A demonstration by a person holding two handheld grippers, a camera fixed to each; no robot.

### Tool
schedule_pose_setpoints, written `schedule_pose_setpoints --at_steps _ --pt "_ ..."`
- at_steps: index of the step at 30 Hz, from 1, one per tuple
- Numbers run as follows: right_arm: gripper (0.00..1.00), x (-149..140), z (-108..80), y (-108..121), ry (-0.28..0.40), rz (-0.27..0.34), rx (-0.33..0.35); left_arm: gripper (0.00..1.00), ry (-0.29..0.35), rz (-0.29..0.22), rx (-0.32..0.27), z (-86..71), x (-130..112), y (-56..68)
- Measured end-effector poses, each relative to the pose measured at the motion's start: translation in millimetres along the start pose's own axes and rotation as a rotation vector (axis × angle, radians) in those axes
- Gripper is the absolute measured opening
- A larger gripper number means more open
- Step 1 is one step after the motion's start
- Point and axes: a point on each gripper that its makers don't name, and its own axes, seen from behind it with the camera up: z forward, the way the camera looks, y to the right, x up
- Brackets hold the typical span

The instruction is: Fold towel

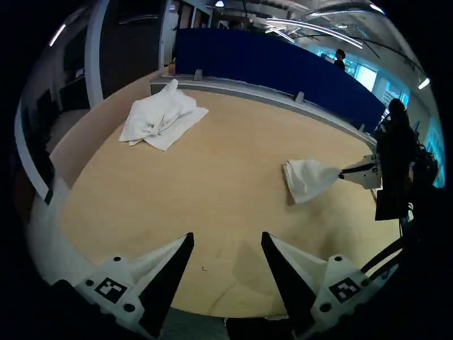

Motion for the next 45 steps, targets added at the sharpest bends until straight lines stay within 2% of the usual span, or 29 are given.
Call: schedule_pose_setpoints --at_steps 9,17,30,45 --pt "0.06 53 -36.6 18 0.086 -0.031 -0.043 0.88 0.028 0.019 -0.022 1.4 15 9.4" --pt "0.06 68 -64.5 39 0.116 -0.022 -0.091 0.88 0.049 0.035 -0.045 1.7 28 18.5" --pt "0.06 51 -97.3 83 0.114 0.025 -0.163 0.88 0.05 0.076 -0.086 9.7 38 43.0" --pt "0.06 -1 -129.8 155 0.076 0.11 -0.237 0.88 0.036 0.109 -0.103 18.9 45 63.4"
